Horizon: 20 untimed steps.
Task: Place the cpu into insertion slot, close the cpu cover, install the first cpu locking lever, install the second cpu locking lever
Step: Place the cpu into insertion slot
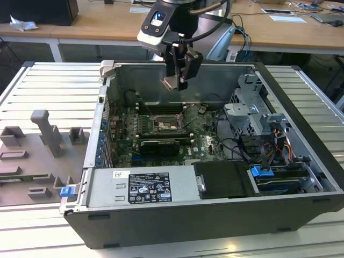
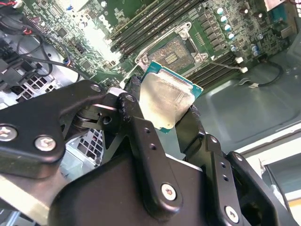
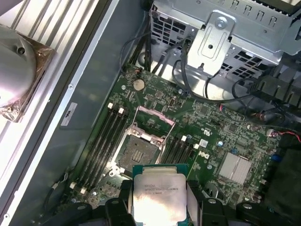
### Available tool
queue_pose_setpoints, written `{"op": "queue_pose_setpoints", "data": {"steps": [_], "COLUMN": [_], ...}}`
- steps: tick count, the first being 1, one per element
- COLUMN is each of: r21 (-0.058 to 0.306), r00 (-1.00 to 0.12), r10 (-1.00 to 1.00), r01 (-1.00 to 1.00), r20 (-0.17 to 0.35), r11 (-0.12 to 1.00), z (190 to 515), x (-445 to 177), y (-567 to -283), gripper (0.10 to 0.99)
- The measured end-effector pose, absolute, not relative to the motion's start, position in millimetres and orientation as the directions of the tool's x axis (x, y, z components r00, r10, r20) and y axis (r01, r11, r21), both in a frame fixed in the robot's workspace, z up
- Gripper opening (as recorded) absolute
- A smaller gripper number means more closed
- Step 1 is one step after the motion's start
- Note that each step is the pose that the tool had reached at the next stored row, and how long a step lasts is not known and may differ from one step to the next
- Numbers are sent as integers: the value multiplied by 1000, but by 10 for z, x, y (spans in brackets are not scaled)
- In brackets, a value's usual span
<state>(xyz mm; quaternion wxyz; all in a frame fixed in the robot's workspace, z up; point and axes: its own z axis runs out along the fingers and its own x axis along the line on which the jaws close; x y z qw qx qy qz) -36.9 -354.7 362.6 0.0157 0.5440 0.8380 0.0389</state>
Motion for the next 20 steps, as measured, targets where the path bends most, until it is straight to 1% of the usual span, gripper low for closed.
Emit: {"op": "queue_pose_setpoints", "data": {"steps": [4,13,20], "r21": [82,81,81], "r00": [-387,-279,-110], "r10": [922,960,994], "r01": [920,957,991], "r20": [16,13,13], "r11": [384,277,109], "z": [3624,3616,3606], "x": [-369,-369,-369], "y": [-3547,-3547,-3547], "gripper": [541,541,541]}}
